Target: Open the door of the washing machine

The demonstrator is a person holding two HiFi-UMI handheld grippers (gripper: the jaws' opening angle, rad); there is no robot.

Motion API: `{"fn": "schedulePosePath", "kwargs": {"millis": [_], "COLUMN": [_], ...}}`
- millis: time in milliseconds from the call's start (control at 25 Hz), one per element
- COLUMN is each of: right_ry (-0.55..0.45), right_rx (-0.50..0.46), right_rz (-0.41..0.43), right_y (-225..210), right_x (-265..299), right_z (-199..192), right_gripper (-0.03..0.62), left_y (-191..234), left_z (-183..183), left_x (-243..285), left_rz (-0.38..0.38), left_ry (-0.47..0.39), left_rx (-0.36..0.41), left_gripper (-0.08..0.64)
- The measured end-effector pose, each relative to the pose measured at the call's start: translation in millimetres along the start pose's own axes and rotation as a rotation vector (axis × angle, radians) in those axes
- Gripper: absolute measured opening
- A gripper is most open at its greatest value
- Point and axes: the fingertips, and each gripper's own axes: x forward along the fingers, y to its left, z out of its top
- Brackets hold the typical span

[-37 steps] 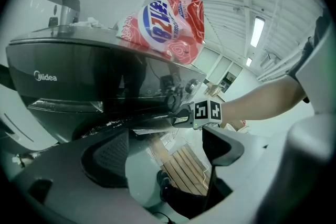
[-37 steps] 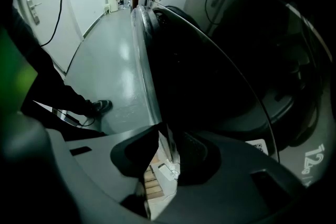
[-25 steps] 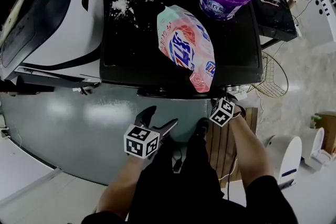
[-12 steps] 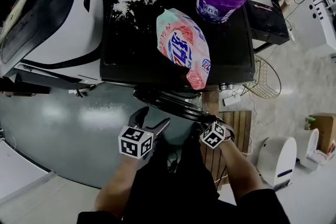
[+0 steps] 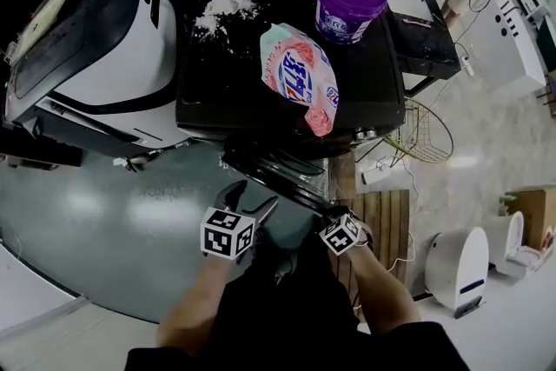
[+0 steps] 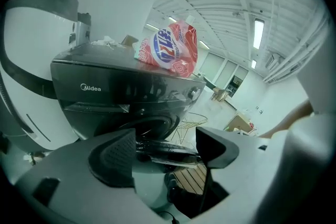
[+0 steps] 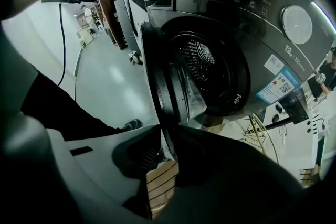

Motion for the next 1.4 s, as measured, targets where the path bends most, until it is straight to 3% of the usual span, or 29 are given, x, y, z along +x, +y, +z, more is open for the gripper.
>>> {"fn": "schedulePosePath", "kwargs": {"millis": [400, 640, 880, 1160, 1400], "right_ry": [0.06, 0.037, -0.069, -0.175, -0.432], "right_rx": [0.057, 0.084, 0.087, 0.04, 0.077], "right_rz": [0.054, 0.039, 0.042, 0.043, 0.064], "right_y": [52.9, 75.6, 85.0, 65.7, 41.6], "right_x": [-11.3, -30.8, -60.2, -93.5, -149.0], "right_z": [-14.4, -3.1, 31.6, 68.5, 126.5], "right_gripper": [0.098, 0.1, 0.1, 0.098, 0.091], "left_y": [-2.3, 5.7, 20.3, 26.9, 5.6], "left_z": [5.9, 6.4, 3.7, 3.6, 12.2], "left_x": [-53.8, -94.7, -128.9, -146.7, -157.0], "left_rz": [-0.033, -0.04, -0.029, 0.018, 0.066], "left_ry": [-0.054, -0.093, -0.128, -0.196, -0.229], "left_rx": [0.038, 0.055, 0.037, -0.022, 0.005], "left_gripper": [0.37, 0.364, 0.348, 0.333, 0.331]}}
